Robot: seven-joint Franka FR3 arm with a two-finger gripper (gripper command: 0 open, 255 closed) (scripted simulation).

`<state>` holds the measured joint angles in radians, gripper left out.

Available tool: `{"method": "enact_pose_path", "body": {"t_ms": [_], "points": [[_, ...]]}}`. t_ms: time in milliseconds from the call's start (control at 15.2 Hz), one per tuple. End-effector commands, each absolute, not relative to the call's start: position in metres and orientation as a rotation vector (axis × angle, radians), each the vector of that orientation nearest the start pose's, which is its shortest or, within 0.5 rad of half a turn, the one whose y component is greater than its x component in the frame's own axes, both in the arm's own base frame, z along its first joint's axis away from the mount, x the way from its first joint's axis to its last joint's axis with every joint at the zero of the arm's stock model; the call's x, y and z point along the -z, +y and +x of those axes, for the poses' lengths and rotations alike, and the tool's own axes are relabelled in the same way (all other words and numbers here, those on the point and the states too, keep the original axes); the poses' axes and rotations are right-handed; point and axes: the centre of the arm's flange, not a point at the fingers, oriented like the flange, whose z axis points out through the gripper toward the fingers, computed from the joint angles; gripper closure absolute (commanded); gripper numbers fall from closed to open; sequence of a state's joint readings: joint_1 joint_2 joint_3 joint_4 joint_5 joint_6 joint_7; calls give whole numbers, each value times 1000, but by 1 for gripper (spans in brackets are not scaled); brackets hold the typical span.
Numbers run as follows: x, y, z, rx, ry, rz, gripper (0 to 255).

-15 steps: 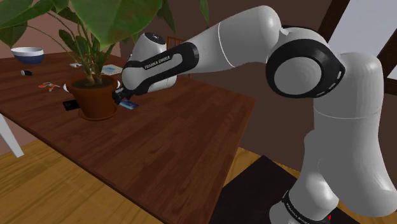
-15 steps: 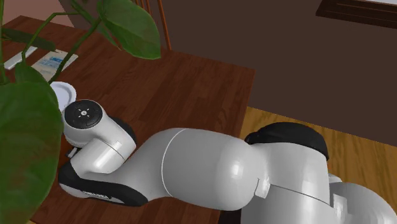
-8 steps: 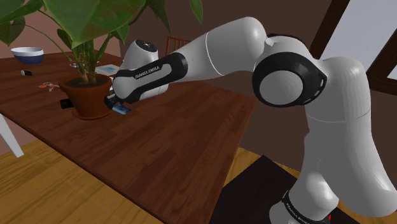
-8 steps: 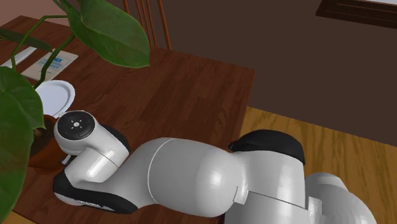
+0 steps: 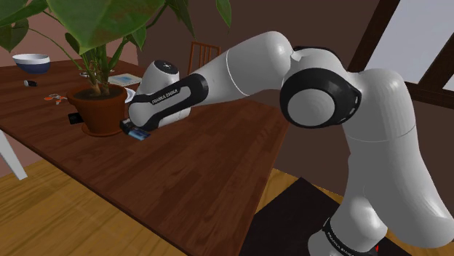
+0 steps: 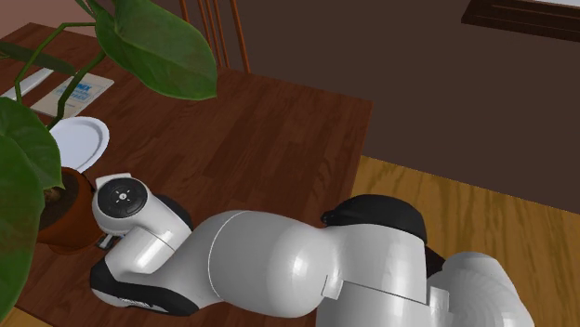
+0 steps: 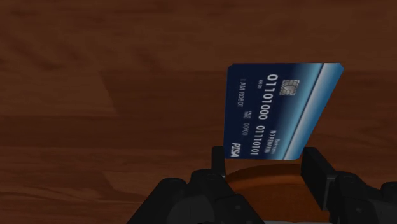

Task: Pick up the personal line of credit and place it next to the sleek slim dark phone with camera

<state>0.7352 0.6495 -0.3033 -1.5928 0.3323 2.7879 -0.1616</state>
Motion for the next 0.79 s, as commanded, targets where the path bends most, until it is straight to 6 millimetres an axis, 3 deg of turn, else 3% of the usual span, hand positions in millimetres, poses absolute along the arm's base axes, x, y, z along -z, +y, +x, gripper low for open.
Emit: {"method": "enact_pose_path", "body": {"t_ms": [0, 330, 396, 726], "points": [[-330, 335, 658, 853, -616, -2834, 255], [-330, 335, 658, 853, -616, -2834, 255], [-330, 335, 658, 853, -616, -2834, 0], [-330, 335, 658, 853, -616, -2834, 0]]}}
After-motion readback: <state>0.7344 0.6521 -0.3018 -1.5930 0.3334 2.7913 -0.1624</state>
